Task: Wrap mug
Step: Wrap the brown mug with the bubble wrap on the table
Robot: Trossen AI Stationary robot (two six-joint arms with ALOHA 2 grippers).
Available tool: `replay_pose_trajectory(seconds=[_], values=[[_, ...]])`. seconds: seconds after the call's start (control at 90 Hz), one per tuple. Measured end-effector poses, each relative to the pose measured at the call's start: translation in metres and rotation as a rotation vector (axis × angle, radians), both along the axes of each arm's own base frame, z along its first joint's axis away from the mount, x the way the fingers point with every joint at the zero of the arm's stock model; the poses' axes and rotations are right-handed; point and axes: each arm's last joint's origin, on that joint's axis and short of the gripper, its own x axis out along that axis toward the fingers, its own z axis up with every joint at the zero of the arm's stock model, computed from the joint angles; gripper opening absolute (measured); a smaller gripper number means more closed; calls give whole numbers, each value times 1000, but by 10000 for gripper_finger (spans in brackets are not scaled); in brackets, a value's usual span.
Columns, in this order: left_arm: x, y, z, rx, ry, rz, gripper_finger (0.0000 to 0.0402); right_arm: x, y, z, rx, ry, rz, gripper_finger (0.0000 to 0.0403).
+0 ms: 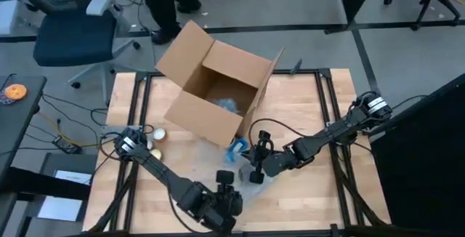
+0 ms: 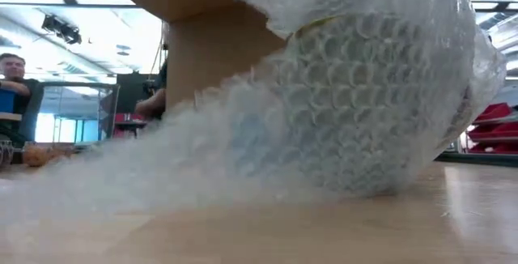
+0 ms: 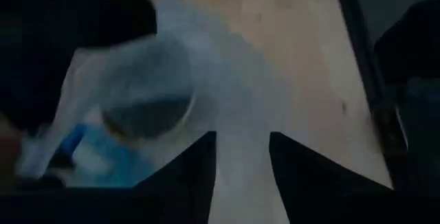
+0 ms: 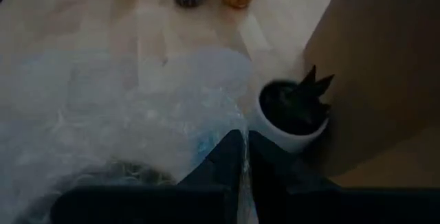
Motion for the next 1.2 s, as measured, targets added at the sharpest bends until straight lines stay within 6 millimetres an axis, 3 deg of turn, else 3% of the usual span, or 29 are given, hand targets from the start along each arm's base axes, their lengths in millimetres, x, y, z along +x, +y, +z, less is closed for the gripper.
replay_pose_trajectory(seconds=[0.167,0.278,0.422,0.578,0.711,0.922,1.033,1.2], values=[[-13,-9,36,145,-244,74,120,0,0,0,12,1,5,0],[-9,-1,41,234,-315,139,120,0,0,0,31,9,29,0],[20,23,16,229,-298,229,120,0,1,0,31,20,63,0],[43,45,-15,68,-244,268,120,-1,5,-1,58,35,110,0],[47,50,-44,10,-197,272,120,-2,7,-1,57,38,123,0],[41,52,-69,2,-155,308,120,0,7,3,75,37,143,3],[40,52,-70,4,-152,310,120,1,11,23,68,4,170,26],[40,52,-70,6,-151,306,120,-10,19,75,64,-24,227,86]])
